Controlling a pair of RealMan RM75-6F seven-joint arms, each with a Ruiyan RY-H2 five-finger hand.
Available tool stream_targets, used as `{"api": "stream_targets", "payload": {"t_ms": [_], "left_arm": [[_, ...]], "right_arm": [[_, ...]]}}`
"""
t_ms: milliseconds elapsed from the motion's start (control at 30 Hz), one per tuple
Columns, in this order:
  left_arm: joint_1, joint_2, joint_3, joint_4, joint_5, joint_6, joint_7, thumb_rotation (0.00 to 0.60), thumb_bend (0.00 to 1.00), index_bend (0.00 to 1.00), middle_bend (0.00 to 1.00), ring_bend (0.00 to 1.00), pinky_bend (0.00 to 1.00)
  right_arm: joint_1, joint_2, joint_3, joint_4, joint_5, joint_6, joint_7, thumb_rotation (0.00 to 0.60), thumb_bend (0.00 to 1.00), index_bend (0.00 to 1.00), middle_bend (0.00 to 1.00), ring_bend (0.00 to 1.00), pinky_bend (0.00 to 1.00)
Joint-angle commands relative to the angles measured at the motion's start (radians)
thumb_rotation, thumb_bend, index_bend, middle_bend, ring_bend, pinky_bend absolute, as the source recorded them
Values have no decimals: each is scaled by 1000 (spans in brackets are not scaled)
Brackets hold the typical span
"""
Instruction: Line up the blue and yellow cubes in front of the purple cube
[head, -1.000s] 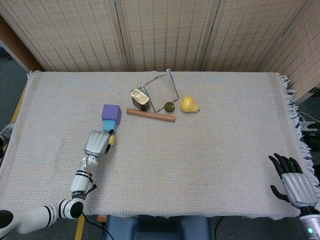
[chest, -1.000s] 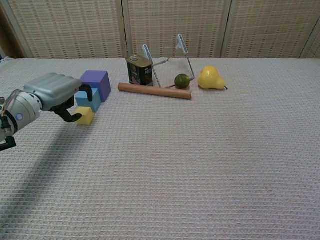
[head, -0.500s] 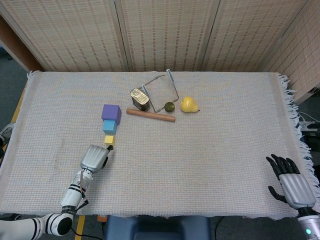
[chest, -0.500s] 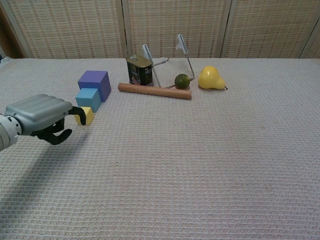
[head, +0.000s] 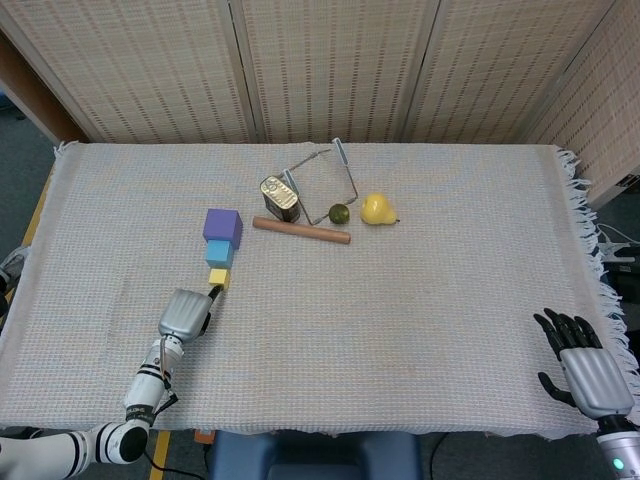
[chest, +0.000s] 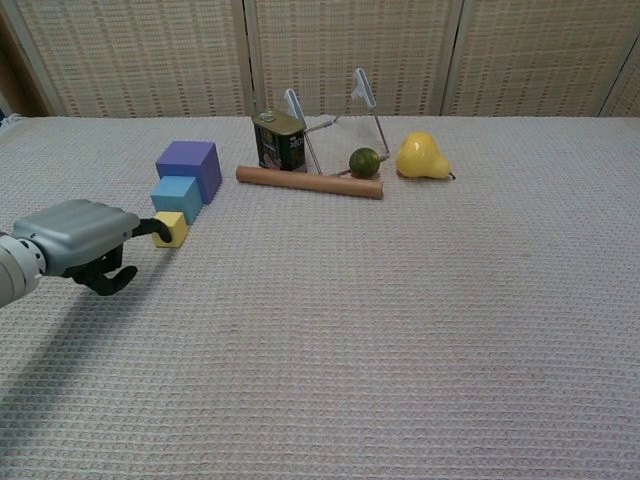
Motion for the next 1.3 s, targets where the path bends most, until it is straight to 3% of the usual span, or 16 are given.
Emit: {"api": "stream_targets", "payload": {"t_ms": [33, 967, 1133, 1300], "left_arm": [[-3, -2, -4, 7, -4, -3, 1, 600, 590, 184, 1000, 1000, 1000], [-34, -24, -34, 57, -51, -33, 16, 600, 592, 174, 1000, 1000, 1000], [-15, 0, -16, -2, -17, 5, 13, 600, 573, 231, 1000, 1000, 1000], [67, 66, 43, -149, 84, 139, -19, 600, 520, 277, 1000, 1000, 1000]], "right_arm": [[1, 0, 1, 0, 1, -1, 0, 600, 101, 0, 0, 0, 0], [1, -1, 6, -1, 15, -2, -6, 600, 101, 0, 0, 0, 0], [-2, 0, 6, -2, 11, 4, -5, 600, 101, 0, 0, 0, 0], [-8, 5, -1, -5, -9, 19, 3, 600, 101, 0, 0, 0, 0]]}}
